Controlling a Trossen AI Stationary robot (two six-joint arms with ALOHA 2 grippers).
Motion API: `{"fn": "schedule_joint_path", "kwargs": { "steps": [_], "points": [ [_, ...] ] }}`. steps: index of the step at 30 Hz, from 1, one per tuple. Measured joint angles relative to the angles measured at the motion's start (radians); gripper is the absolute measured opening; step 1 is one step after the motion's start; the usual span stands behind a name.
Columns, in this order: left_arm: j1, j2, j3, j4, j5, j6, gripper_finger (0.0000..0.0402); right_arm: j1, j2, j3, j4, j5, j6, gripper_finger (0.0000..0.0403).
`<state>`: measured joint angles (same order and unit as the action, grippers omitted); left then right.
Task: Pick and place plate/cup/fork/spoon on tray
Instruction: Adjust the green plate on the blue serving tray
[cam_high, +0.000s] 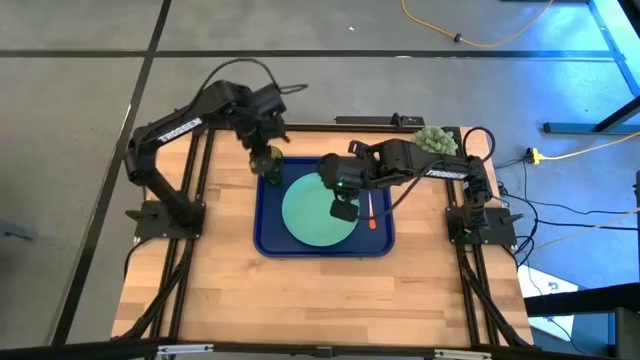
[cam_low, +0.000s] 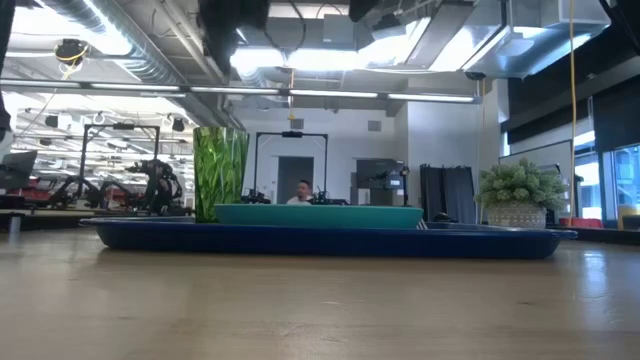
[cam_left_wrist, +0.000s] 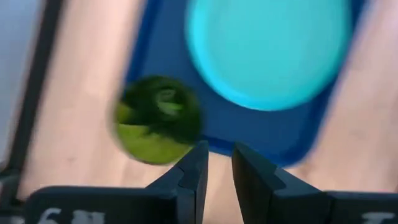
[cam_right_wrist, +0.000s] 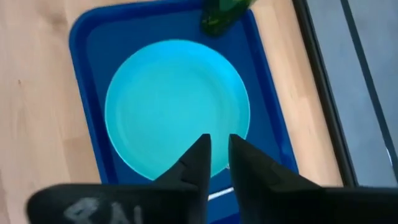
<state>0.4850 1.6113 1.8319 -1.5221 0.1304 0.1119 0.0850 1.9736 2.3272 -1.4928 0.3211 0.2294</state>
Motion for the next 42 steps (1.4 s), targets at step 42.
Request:
{"fn": "schedule_joint_path", "kwargs": {
  "steps": [42],
  "points": [
    [-0.429, -0.383, -0.698, 0.329, -0.067, -0.349, 0.0, 0.027, 0.0, -0.84, 0.646, -0.71, 0.161, 0.0004]
  ]
}}
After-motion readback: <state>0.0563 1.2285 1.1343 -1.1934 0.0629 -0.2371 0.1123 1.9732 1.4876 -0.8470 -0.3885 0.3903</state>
